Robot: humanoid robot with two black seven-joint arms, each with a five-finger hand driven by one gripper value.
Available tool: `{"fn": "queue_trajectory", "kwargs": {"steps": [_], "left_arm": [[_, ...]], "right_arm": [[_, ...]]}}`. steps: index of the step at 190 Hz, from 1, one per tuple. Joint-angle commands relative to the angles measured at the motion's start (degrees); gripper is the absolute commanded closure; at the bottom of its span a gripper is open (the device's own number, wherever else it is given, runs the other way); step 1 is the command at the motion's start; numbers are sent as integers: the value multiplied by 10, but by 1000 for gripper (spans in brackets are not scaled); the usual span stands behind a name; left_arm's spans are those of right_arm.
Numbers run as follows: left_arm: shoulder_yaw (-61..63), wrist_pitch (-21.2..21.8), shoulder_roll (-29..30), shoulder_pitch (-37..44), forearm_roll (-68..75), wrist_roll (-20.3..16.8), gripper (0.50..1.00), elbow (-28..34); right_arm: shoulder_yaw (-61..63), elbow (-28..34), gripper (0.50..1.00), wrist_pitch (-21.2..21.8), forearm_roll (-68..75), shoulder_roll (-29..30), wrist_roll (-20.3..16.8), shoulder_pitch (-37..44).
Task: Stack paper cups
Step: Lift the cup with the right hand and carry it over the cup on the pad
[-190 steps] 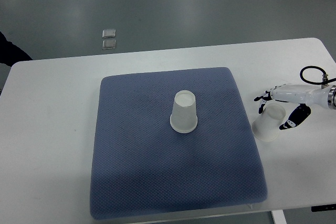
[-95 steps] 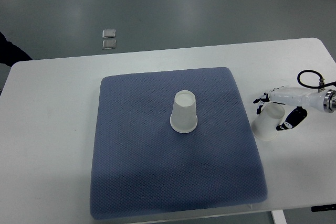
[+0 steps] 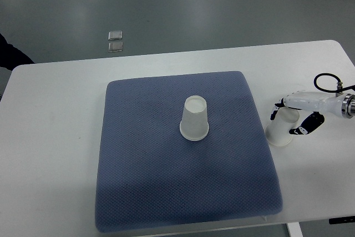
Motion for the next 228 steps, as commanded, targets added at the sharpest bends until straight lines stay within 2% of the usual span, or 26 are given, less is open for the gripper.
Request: {"fn": "queue_trajectory", "kwargs": {"steps": [1, 41, 107, 126, 171, 228], "left_arm": [[0, 0, 0, 0, 0, 0, 500, 0], [0, 0, 0, 0, 0, 1, 500, 0], [0, 0, 0, 0, 0, 0, 500, 0], [0, 0, 0, 0, 0, 0, 500, 0], [0, 0, 0, 0, 0, 0, 500, 0], [0, 0, 0, 0, 0, 0, 500, 0]], "right_arm": [[3, 0, 777, 2, 1, -5, 1, 5], [6, 2, 777, 18, 4, -21, 1, 49], [7, 38, 777, 115, 9, -11, 3, 183], [8, 62, 777, 145, 9, 8, 3, 222], [7, 68, 775, 206, 64, 55, 3, 294], [6, 74, 775, 228, 76, 110, 4, 301]]}}
